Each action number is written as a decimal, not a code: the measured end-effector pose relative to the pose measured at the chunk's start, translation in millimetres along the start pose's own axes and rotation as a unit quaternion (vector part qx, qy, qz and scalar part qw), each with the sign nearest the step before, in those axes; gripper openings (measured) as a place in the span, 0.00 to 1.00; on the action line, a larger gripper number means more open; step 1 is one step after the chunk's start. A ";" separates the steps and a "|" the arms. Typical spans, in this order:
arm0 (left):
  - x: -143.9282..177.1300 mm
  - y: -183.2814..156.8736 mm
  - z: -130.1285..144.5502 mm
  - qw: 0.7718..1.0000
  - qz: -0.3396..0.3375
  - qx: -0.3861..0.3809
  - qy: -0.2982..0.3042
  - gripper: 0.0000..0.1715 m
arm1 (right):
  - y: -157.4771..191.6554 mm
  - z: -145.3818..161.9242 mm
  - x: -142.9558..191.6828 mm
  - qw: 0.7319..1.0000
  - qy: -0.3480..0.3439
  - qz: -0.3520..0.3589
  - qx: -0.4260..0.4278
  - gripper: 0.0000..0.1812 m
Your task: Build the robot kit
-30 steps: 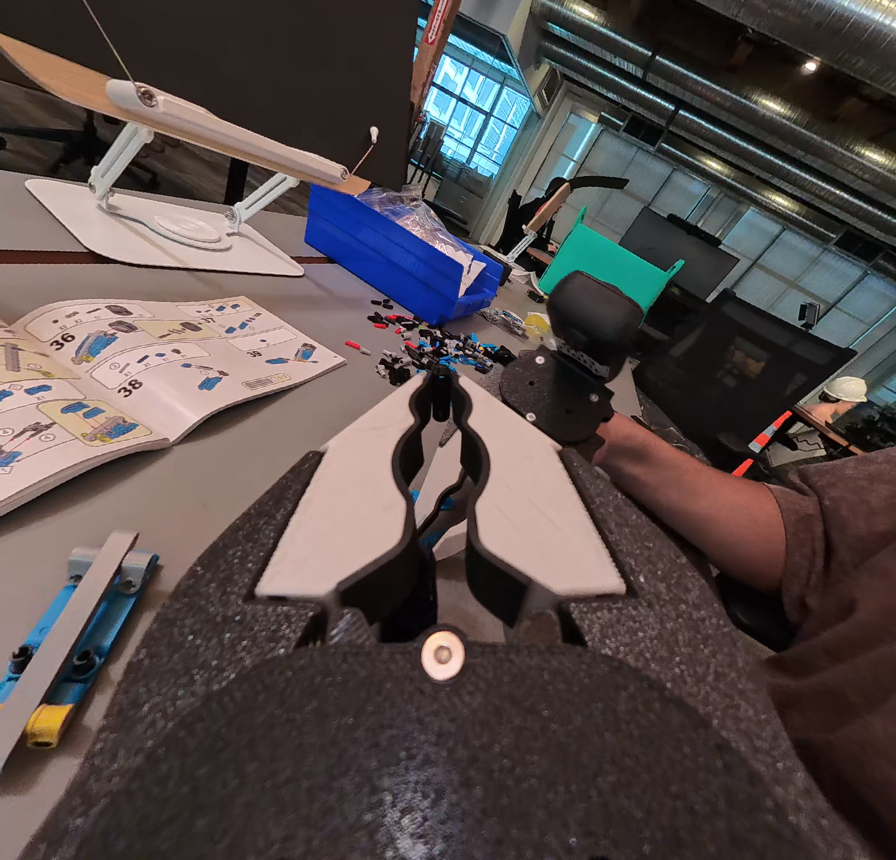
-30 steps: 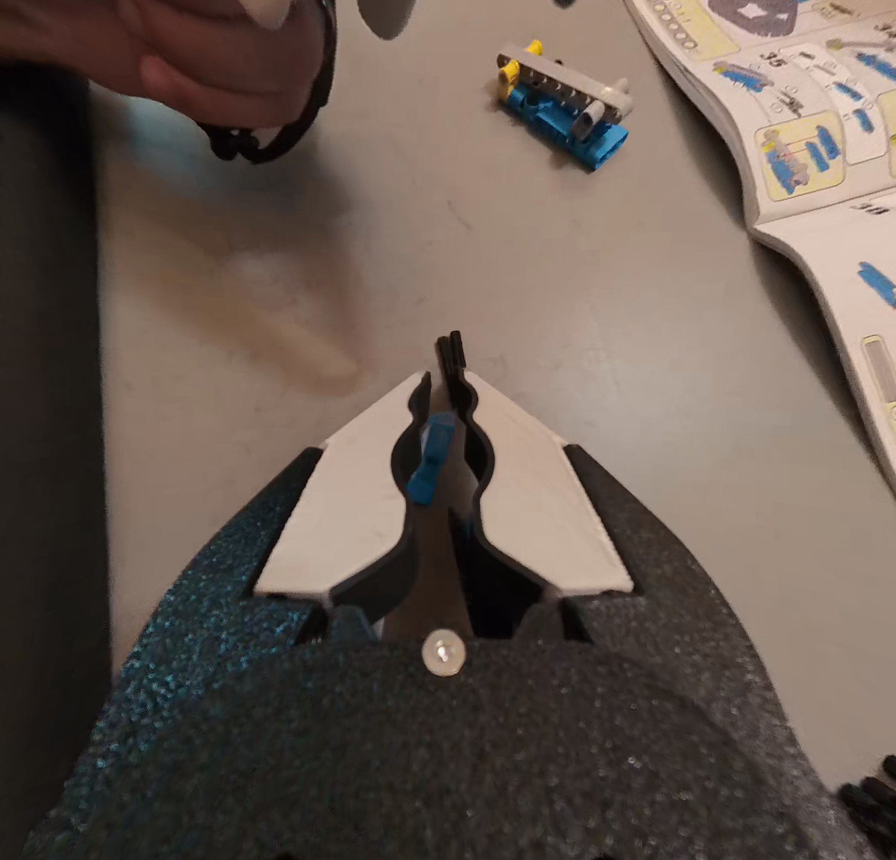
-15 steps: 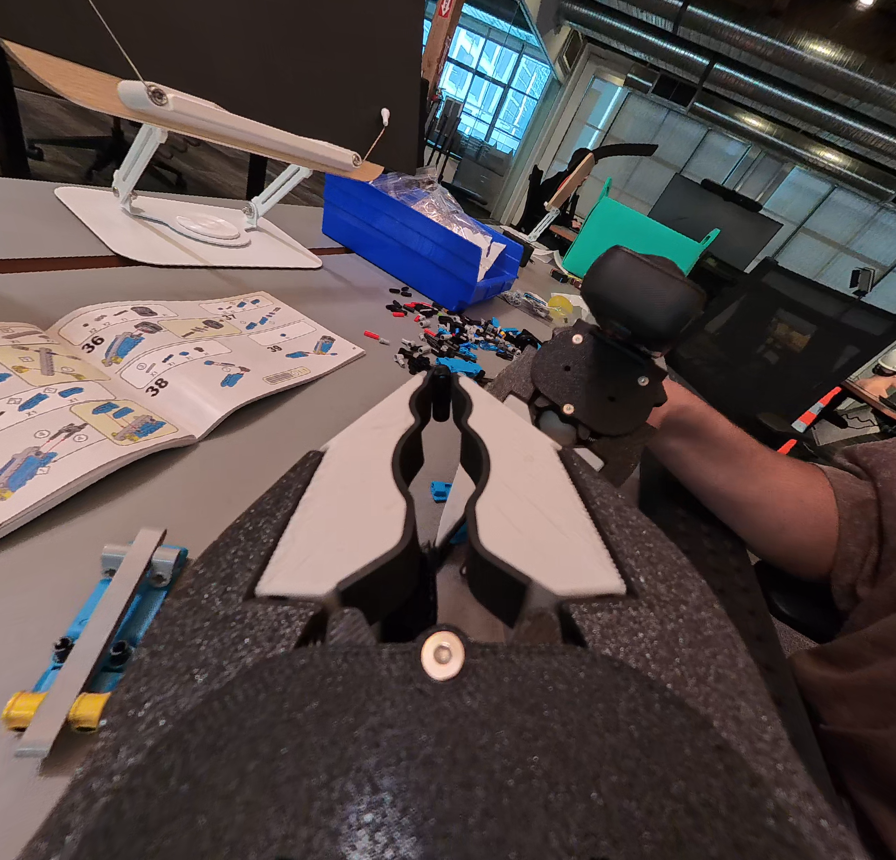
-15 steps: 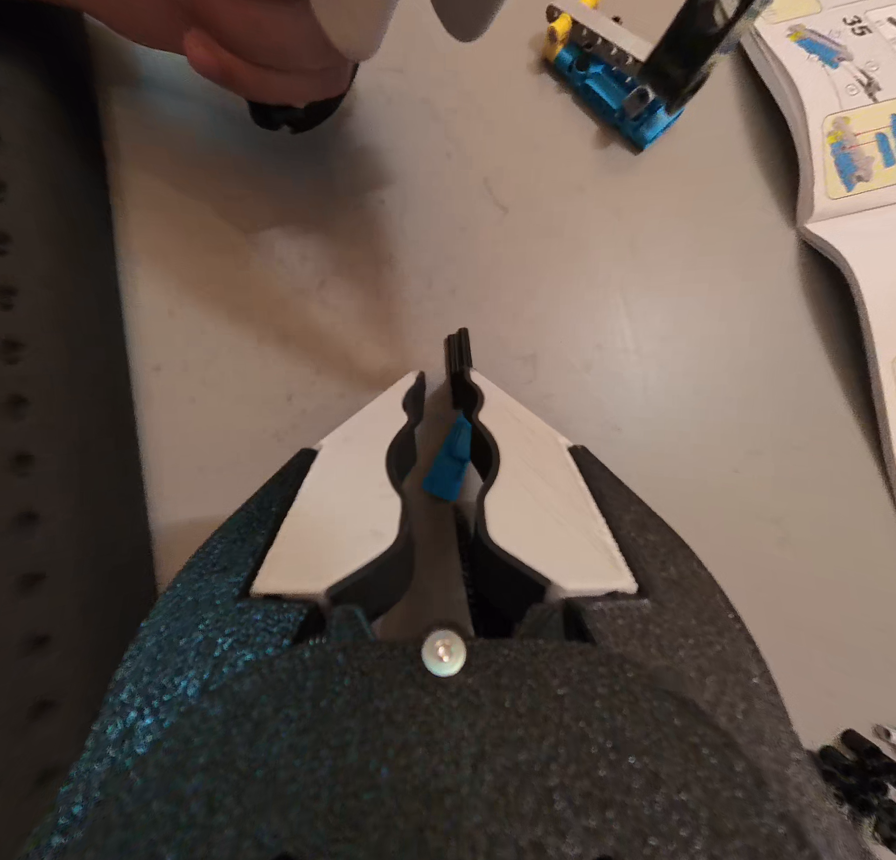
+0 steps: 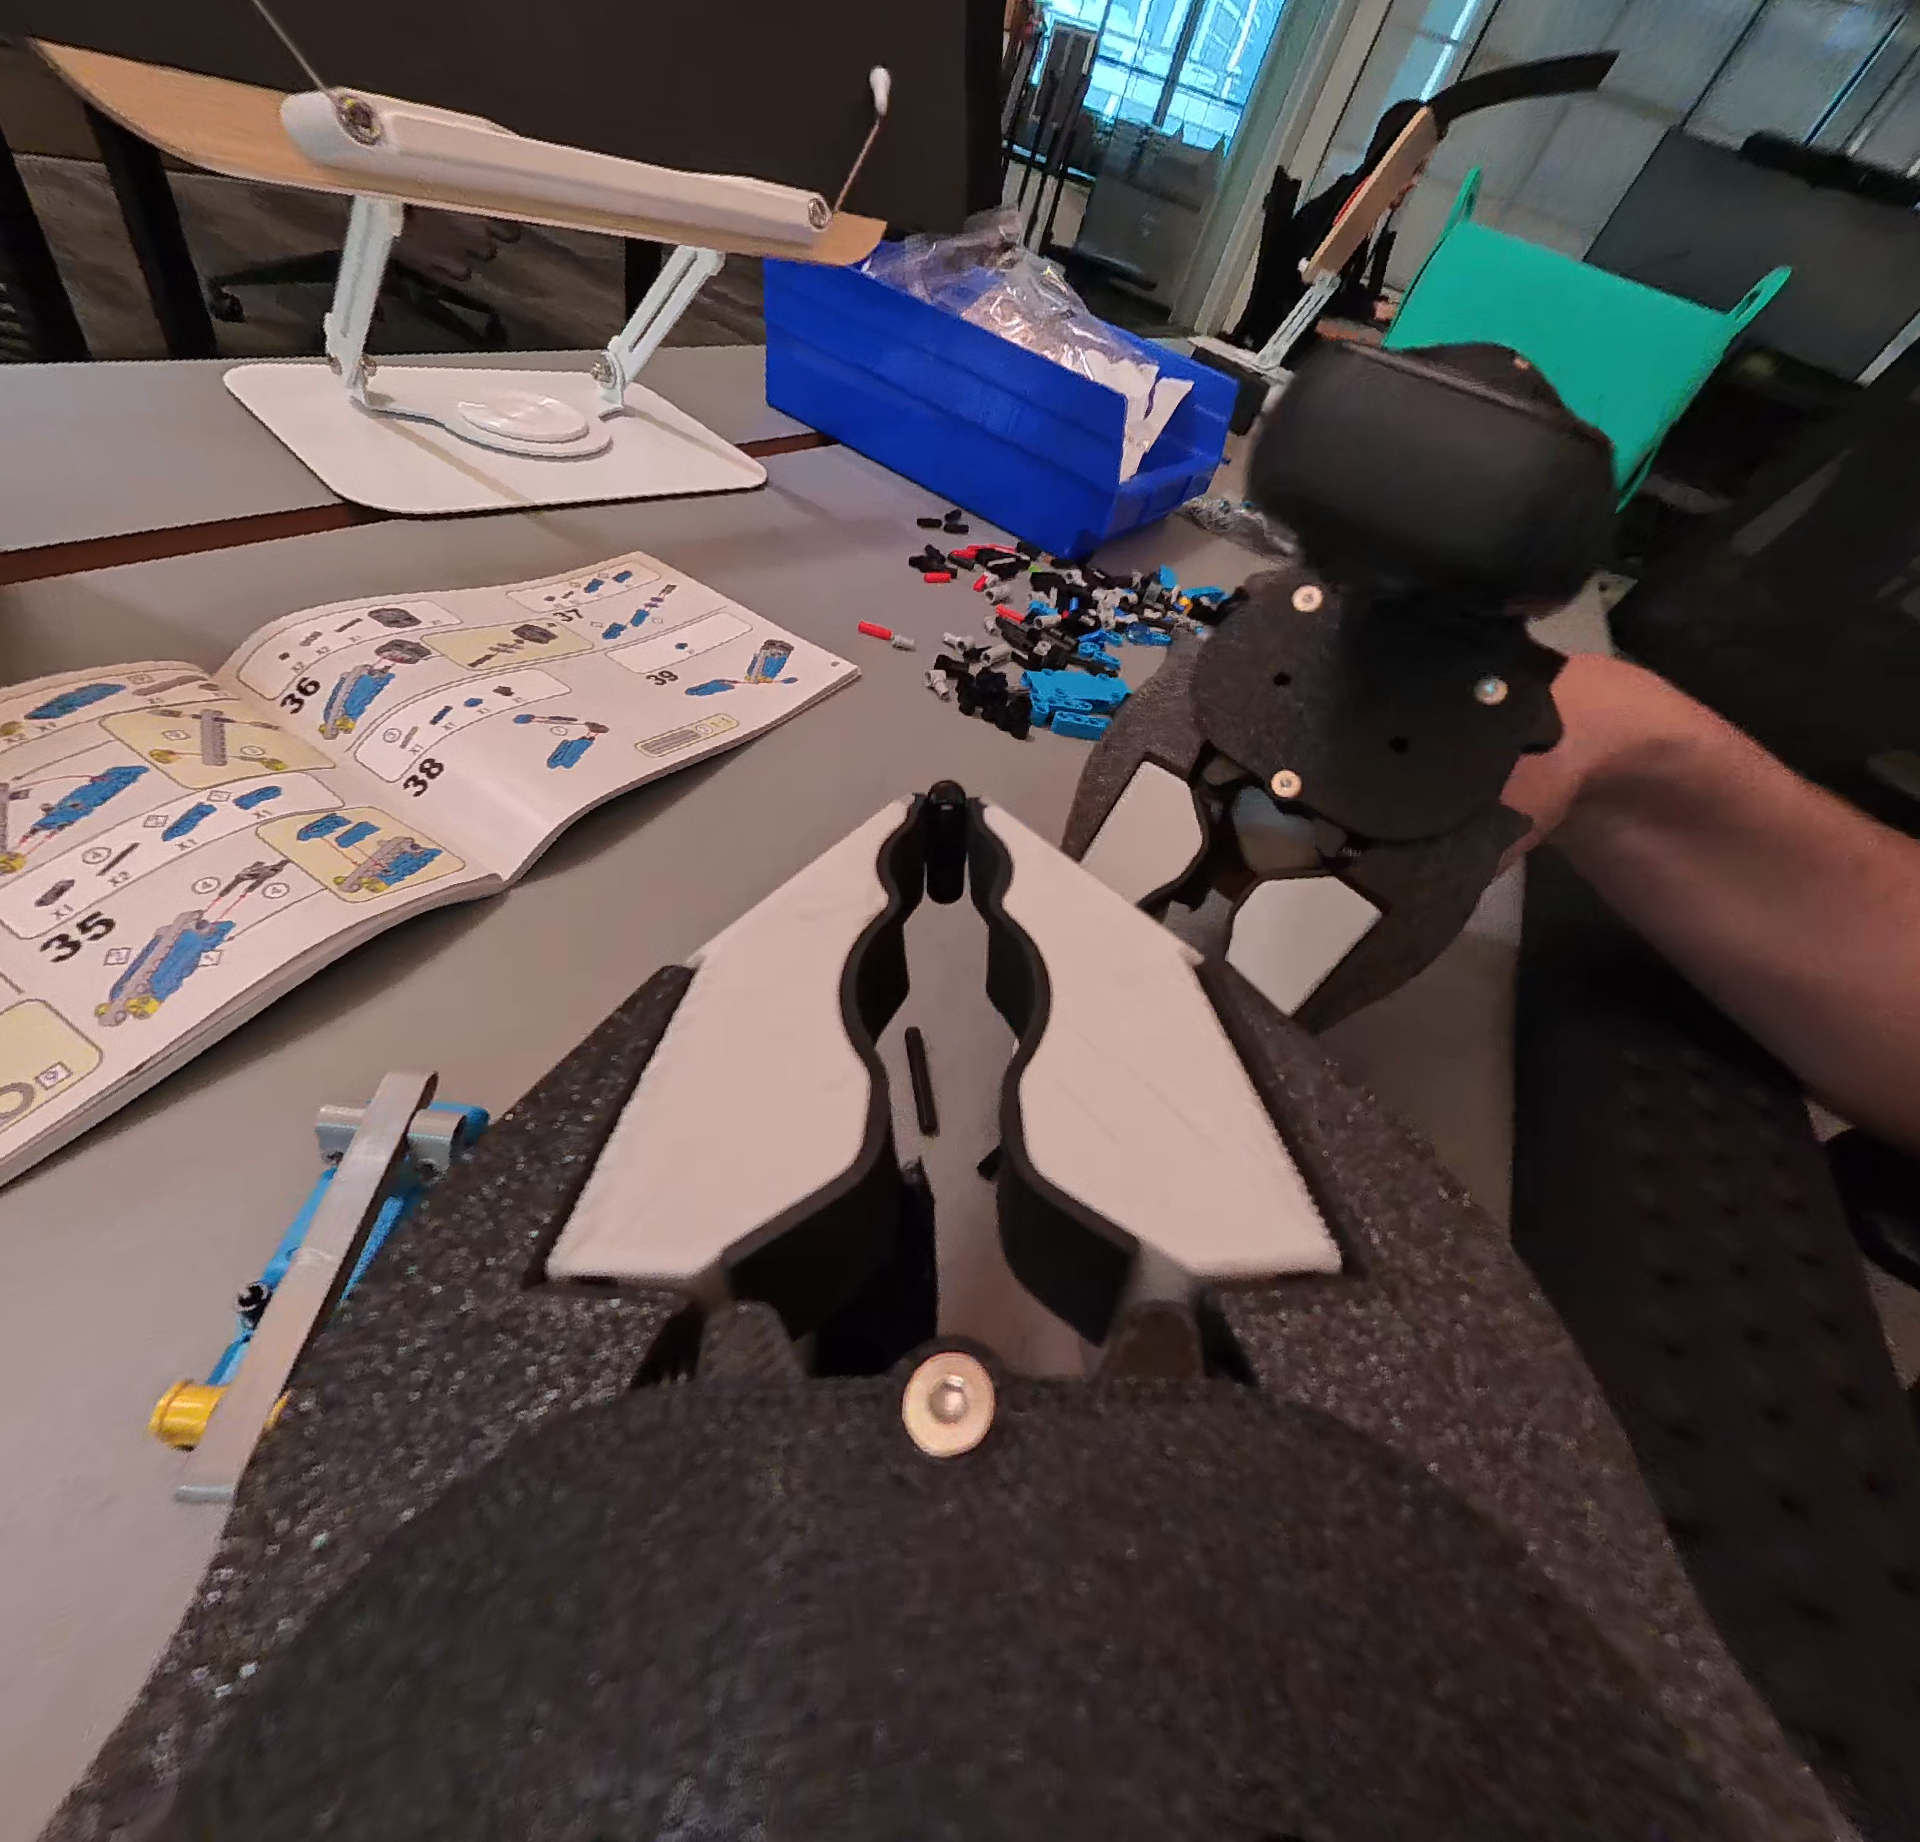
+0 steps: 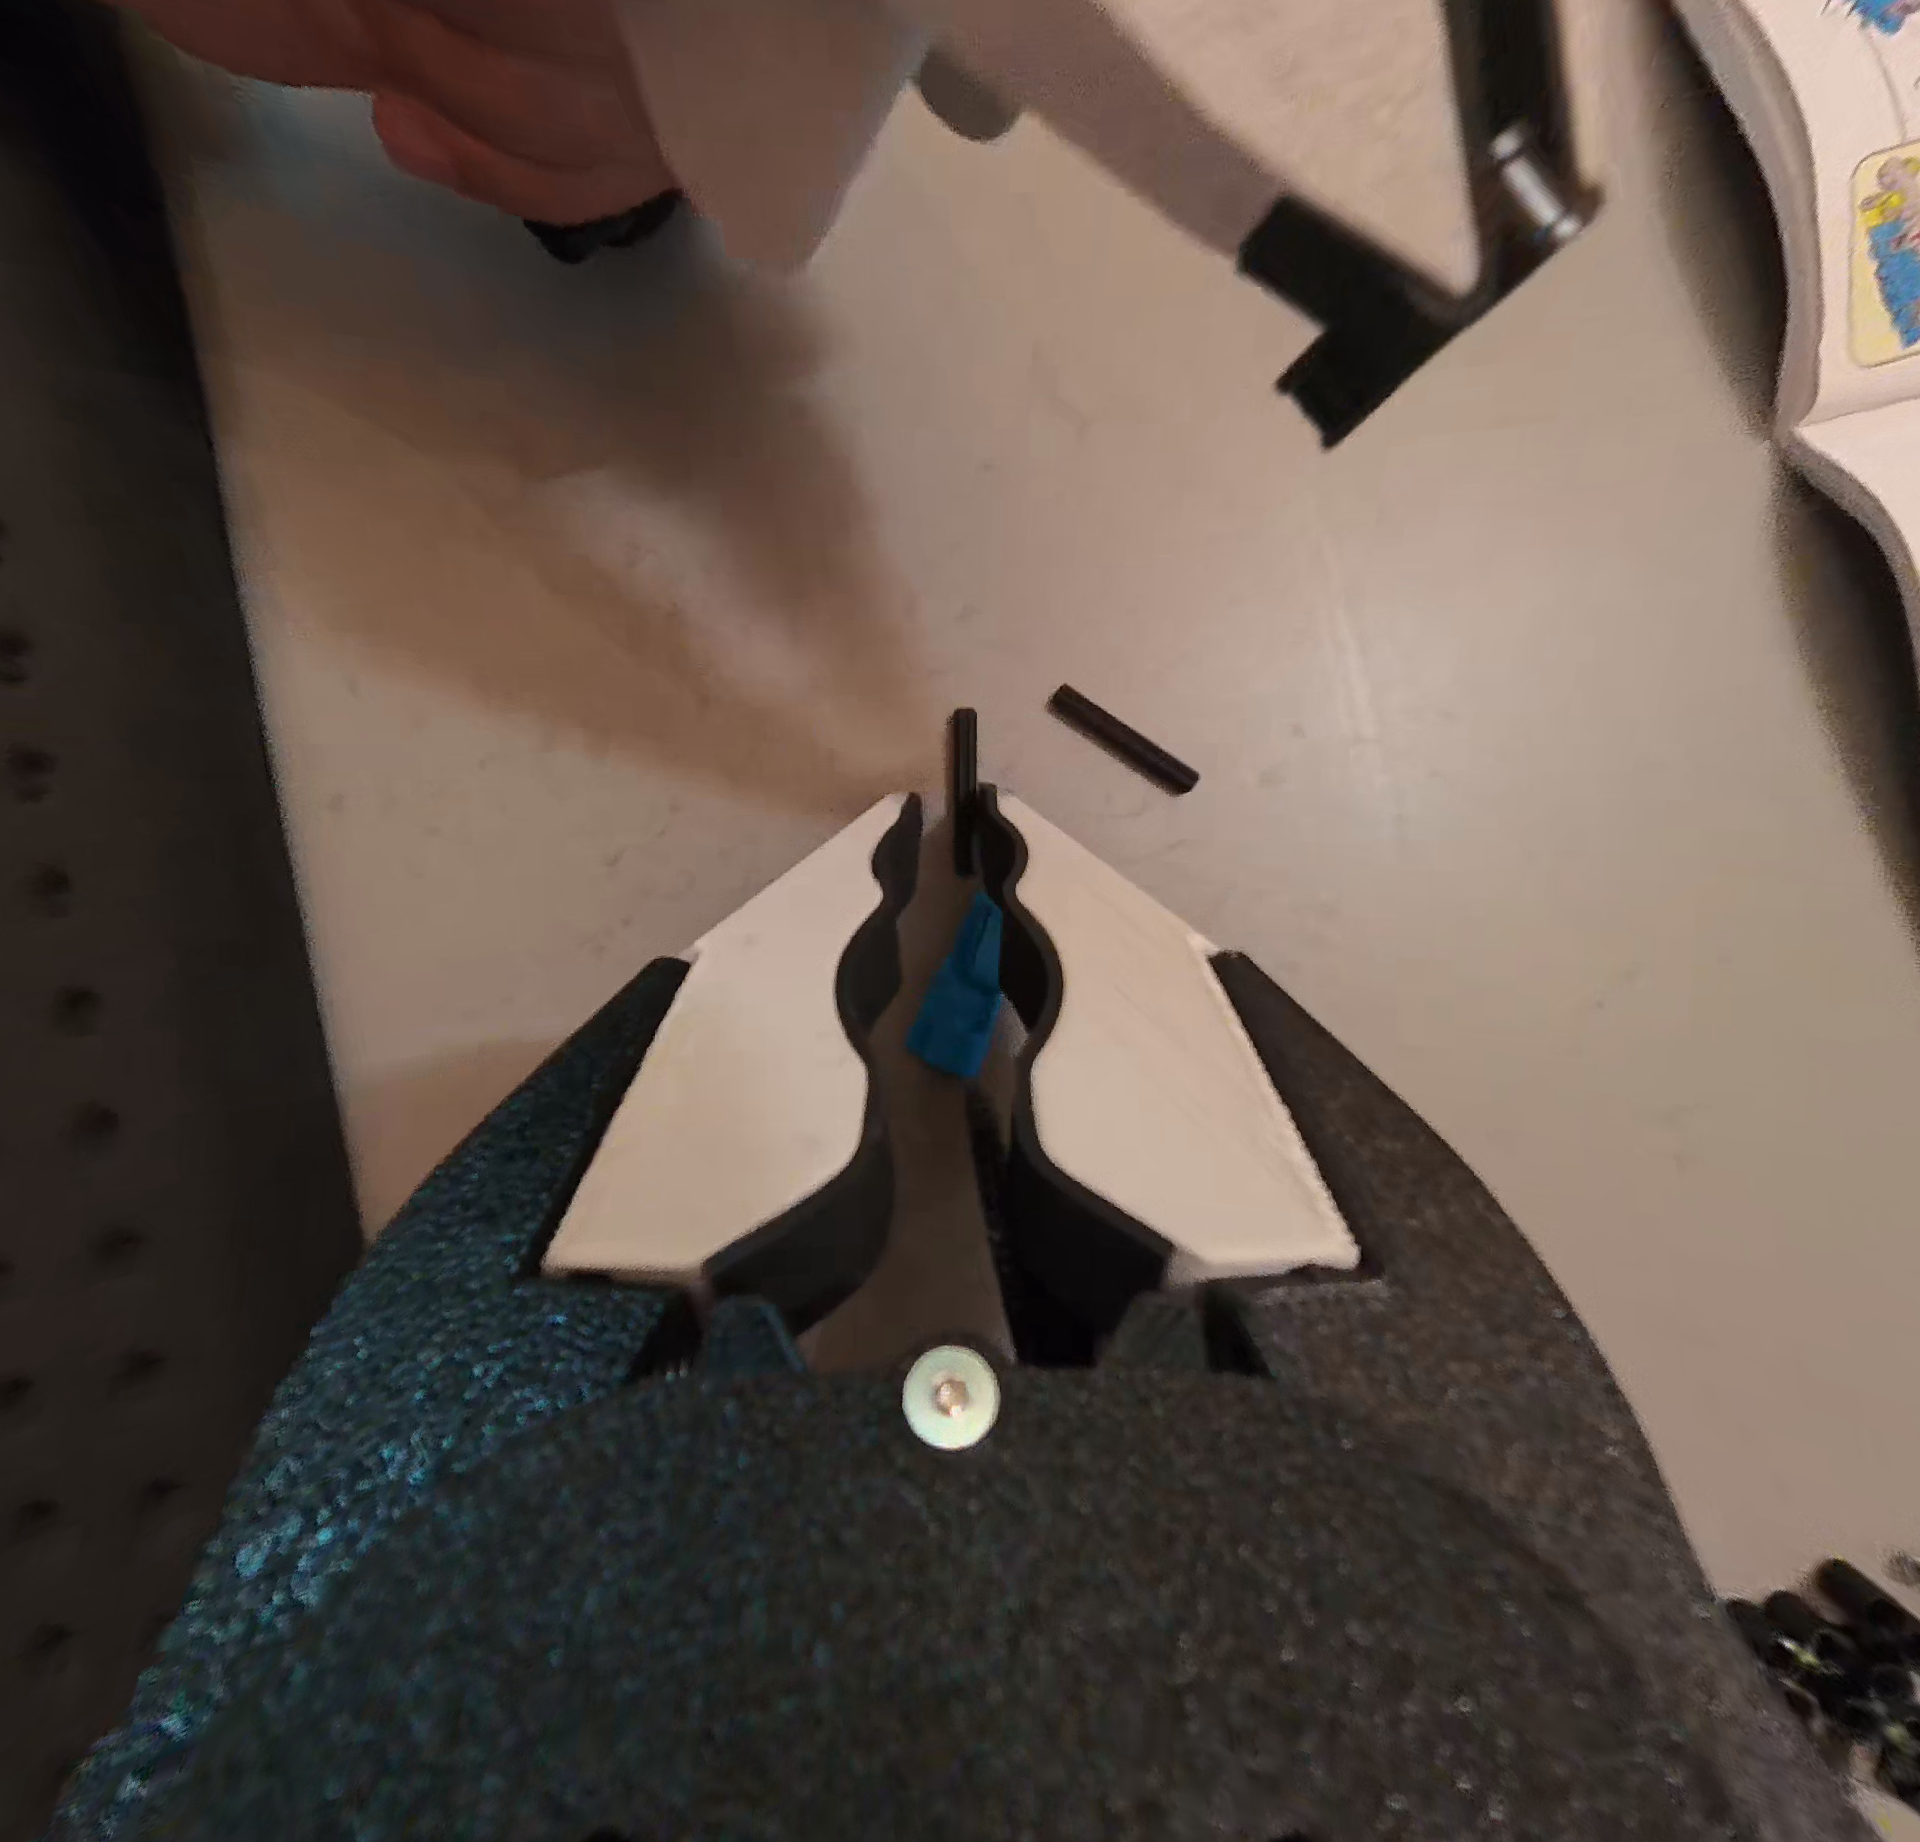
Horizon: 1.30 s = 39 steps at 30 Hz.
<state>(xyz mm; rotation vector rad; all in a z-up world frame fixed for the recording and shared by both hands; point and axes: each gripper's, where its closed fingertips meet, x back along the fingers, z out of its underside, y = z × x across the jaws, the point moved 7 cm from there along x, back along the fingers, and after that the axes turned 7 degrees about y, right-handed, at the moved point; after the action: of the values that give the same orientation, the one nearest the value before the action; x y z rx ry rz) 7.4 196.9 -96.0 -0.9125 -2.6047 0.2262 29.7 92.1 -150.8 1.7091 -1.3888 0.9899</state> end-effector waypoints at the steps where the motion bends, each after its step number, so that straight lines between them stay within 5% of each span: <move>1: -0.2 -0.5 0.3 1.000 -0.001 -0.002 0.001 0.04 | -1.9 -0.4 -0.2 1.000 0.002 -0.012 -0.011 0.06; 5: 2.4 2.4 1.5 1.000 -0.019 0.001 0.002 0.04 | -7.6 2.6 0.3 0.999 -0.030 -0.029 -0.003 0.01; 7: 4.3 4.9 1.8 1.000 -0.030 0.007 0.000 0.04 | -12.3 0.1 12.5 0.991 -0.124 -0.050 -0.033 0.01; 11: 6.0 5.7 -0.5 0.999 -0.030 0.017 -0.011 0.04 | -31.0 -6.0 71.5 0.924 -0.358 -0.071 -0.117 0.01; 13: 6.7 2.9 -2.9 0.999 -0.019 0.017 -0.021 0.04 | -35.2 -4.6 80.4 0.896 -0.407 -0.084 -0.154 0.01; 28: -0.6 -7.6 0.0 0.999 -0.025 -0.026 -0.001 0.04 | -22.5 -18.0 48.7 0.930 -0.343 -0.039 -0.122 0.02; 39: -10.4 -13.8 9.2 0.982 -0.111 -0.142 0.054 0.03 | -24.4 -15.2 38.6 0.948 -0.297 0.000 -0.114 0.02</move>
<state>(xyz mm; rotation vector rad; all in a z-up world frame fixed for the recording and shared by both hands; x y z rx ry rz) 3.4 179.4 -103.7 -0.6910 -2.6503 -0.2524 56.8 92.7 -111.0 1.9033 -1.7916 0.2876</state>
